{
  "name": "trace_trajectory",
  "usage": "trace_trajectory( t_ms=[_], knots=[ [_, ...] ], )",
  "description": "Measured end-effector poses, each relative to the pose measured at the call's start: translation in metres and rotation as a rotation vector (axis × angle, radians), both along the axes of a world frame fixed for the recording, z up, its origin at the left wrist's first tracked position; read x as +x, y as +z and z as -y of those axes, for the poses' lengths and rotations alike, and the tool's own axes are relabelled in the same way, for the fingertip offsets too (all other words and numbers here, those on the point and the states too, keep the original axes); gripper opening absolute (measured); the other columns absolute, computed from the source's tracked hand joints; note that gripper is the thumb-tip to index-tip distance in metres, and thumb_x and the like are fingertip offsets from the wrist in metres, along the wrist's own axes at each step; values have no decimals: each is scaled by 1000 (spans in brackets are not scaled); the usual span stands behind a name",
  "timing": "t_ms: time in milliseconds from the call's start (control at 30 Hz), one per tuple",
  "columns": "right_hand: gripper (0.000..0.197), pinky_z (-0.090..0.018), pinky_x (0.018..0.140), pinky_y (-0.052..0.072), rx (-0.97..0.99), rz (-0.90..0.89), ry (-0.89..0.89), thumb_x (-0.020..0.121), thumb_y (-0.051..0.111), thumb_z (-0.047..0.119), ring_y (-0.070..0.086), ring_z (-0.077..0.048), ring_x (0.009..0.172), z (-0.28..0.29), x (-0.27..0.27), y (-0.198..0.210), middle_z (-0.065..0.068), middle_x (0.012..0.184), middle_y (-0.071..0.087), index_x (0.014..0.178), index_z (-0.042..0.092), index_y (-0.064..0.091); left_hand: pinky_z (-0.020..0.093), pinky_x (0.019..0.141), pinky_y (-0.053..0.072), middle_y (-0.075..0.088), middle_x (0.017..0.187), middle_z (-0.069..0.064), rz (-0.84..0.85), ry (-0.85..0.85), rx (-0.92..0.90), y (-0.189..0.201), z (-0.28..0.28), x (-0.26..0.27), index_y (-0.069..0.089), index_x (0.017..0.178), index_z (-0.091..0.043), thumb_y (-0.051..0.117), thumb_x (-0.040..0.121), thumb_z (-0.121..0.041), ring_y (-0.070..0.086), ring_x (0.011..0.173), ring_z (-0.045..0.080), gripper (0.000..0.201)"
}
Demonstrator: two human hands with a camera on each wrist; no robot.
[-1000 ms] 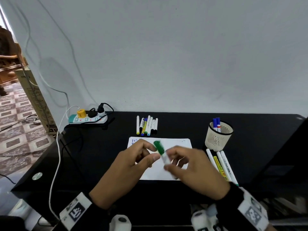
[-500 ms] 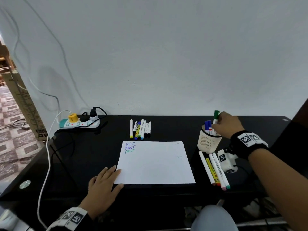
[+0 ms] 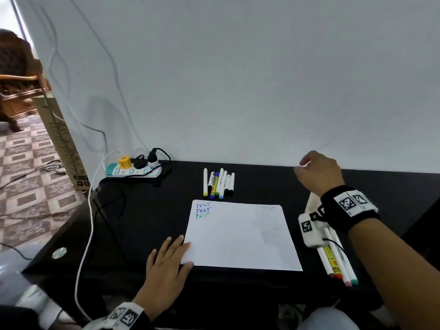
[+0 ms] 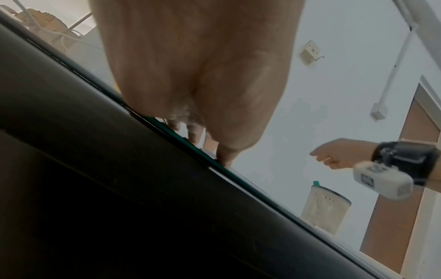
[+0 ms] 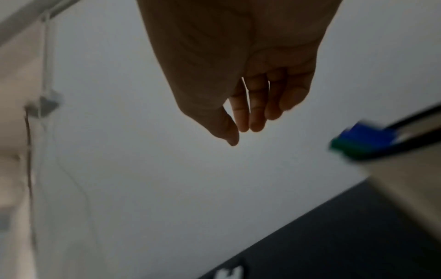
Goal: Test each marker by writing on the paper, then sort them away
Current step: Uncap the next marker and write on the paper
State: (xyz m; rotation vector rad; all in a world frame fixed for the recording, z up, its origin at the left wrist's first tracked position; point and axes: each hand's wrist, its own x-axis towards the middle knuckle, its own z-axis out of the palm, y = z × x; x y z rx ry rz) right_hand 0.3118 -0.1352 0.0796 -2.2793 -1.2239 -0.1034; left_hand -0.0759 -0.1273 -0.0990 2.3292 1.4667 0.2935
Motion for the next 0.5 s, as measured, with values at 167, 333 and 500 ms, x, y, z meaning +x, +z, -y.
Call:
trace_trajectory(
  t_ms=[167,333,500],
  knots=[
    [21,-32,91,54,-174,-154,194,89,67,32,68,-30,106,-81,-56,-32,-7,106,76,99,16,75,36,119,-9,0,162,-20,-25,-20,-12,4,1,-1,18,153,-39,-3,68,-70,-14,147,3,93],
    [21,-32,72,54,-390,-307,147,90,66,26,70,-33,95,-139,-82,-76,-13,96,71,97,6,68,33,116,-11,-3,160,-24,-29,-27,-12,1,-4,-1,17,151,-44,-2,67,-70,-17,145,1,91],
    [17,-29,64,44,-467,-311,82,95,63,26,63,-27,79,-170,-86,-93,-6,77,60,93,9,62,31,115,-13,-7,154,-33,-23,-5,15,-5,-7,-1,20,148,-49,0,67,-70,-18,144,-2,87]
  ],
)
